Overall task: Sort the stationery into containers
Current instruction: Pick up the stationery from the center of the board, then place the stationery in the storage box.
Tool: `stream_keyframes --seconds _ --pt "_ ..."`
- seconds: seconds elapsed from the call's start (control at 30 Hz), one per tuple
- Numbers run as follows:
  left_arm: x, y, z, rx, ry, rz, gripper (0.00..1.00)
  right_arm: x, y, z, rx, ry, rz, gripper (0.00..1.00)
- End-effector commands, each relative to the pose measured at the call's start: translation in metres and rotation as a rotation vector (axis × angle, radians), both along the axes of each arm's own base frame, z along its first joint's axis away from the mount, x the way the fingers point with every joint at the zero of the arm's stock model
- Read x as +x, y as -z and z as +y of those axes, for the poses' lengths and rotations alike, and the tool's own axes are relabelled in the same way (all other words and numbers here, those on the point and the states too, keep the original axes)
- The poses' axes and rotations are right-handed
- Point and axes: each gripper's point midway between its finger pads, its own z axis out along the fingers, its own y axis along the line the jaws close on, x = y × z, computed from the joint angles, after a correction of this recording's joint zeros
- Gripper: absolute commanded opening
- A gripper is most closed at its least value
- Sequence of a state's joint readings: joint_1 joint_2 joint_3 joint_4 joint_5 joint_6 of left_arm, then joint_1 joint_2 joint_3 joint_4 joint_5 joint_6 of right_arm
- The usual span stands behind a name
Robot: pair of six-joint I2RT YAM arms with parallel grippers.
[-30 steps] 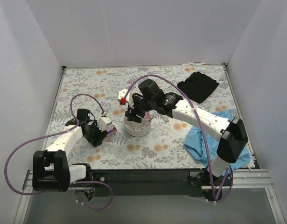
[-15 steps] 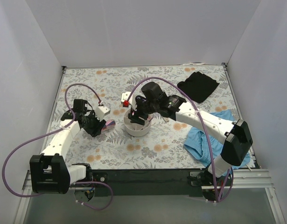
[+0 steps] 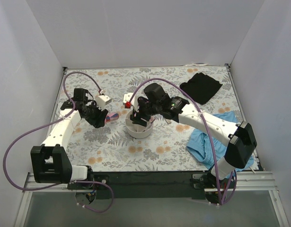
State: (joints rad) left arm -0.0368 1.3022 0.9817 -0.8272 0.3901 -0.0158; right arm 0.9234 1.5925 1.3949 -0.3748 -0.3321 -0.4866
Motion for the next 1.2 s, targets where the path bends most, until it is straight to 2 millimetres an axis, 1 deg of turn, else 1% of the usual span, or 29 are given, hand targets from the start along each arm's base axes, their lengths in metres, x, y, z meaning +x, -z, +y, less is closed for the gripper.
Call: stream_keyframes --seconds 0.0,0.03,0.07,0.1,0.13,0.17,0.2,0.23,0.27,0.3,0.33,0.4,0.43,0.47,0.5,0.57,0.6,0.7,0.73,0.77,0.8,0.83,0.87,0.9,0.93,1.0,1.07,1.1,1.17 --pt "-0.003 -0.028 -0.01 -0.045 0.036 0.052 0.04 0.003 -0.026 -0.001 0.06 0.014 -0.063 0.7" --pt "-0.007 -0.044 -0.012 -0.047 0.072 0.068 0.0 0.003 -0.029 -0.002 0.067 0.015 -0.069 0.7" --pt "-0.008 -0.045 -0.013 -0.054 0.076 0.107 0.0 0.003 -0.029 -0.003 0.067 0.017 -0.072 0.7" --pt "-0.009 -0.051 -0.013 -0.055 0.083 0.119 0.0 0.002 -0.025 -0.005 0.06 0.02 -0.068 0.7" --pt "-0.02 -0.054 -0.014 -0.058 0.087 0.178 0.0 0.002 -0.027 -0.007 0.065 0.023 -0.074 0.7" --pt "-0.013 -0.07 -0.014 -0.06 0.09 0.159 0.0 0.002 -0.028 -0.008 0.066 0.028 -0.077 0.69" --pt "-0.014 -0.071 -0.014 -0.06 0.099 0.187 0.0 0.003 -0.029 -0.009 0.067 0.036 -0.081 0.69" --pt "-0.021 -0.074 -0.014 -0.059 0.1 0.233 0.0 0.005 -0.033 -0.011 0.073 0.051 -0.085 0.69" --pt "-0.009 -0.09 -0.013 -0.055 0.081 0.189 0.0 0.009 -0.035 -0.013 0.077 0.077 -0.088 0.68" --pt "-0.005 -0.096 -0.012 -0.051 0.067 0.175 0.0 0.013 -0.042 -0.014 0.097 0.112 -0.071 0.68" --pt "0.001 -0.105 -0.011 -0.039 0.076 0.134 0.0 0.023 -0.047 -0.021 0.108 0.155 -0.064 0.68" --pt "0.009 -0.119 -0.01 -0.026 0.093 0.074 0.0 0.033 -0.054 -0.027 0.133 0.212 -0.042 0.68" --pt "0.012 -0.12 -0.009 -0.021 0.098 0.066 0.0 0.04 -0.054 -0.033 0.135 0.233 -0.042 0.68" --pt "0.012 -0.119 -0.009 -0.019 0.098 0.069 0.0 0.041 -0.052 -0.034 0.132 0.226 -0.039 0.68" --pt "0.011 -0.116 -0.009 -0.021 0.095 0.081 0.0 0.039 -0.052 -0.033 0.119 0.181 -0.08 0.68" --pt "0.008 -0.114 -0.012 -0.042 0.084 0.098 0.0 0.03 -0.048 -0.029 0.102 0.092 -0.135 0.68" --pt "0.006 -0.115 -0.016 -0.066 0.084 0.105 0.0 0.033 -0.053 -0.024 0.117 0.081 -0.183 0.68" --pt "-0.001 -0.116 -0.027 -0.137 0.057 0.139 0.0 0.035 -0.055 -0.009 0.131 0.029 -0.291 0.68" --pt "-0.005 -0.116 -0.034 -0.179 0.062 0.157 0.0 0.035 -0.071 0.004 0.19 0.008 -0.363 0.68" --pt "-0.007 -0.117 -0.037 -0.201 0.047 0.174 0.0 0.032 -0.063 0.006 0.198 -0.016 -0.386 0.68" --pt "-0.009 -0.118 -0.041 -0.226 0.042 0.185 0.0 0.029 -0.071 0.01 0.232 -0.039 -0.433 0.68" --pt "-0.011 -0.119 -0.045 -0.255 0.042 0.199 0.0 0.022 -0.08 0.02 0.276 -0.072 -0.49 0.68" --pt "-0.012 -0.12 -0.048 -0.276 0.039 0.208 0.0 0.018 -0.079 0.023 0.273 -0.121 -0.547 0.68" --pt "-0.015 -0.122 -0.051 -0.295 0.03 0.217 0.0 0.014 -0.07 0.027 0.263 -0.151 -0.558 0.68" --pt "-0.016 -0.122 -0.053 -0.307 0.031 0.223 0.0 0.007 -0.067 0.032 0.265 -0.177 -0.568 0.68" --pt "-0.02 -0.124 -0.057 -0.339 0.02 0.244 0.0 0.003 -0.07 0.043 0.292 -0.205 -0.584 0.68" --pt "-0.021 -0.127 -0.06 -0.36 0.016 0.251 0.0 -0.006 -0.072 0.053 0.307 -0.237 -0.599 0.68" --pt "-0.022 -0.128 -0.061 -0.367 0.015 0.252 0.0 -0.006 -0.066 0.06 0.296 -0.249 -0.607 0.68" --pt "-0.022 -0.129 -0.062 -0.377 0.013 0.254 0.0 -0.01 -0.07 0.069 0.306 -0.252 -0.613 0.68"
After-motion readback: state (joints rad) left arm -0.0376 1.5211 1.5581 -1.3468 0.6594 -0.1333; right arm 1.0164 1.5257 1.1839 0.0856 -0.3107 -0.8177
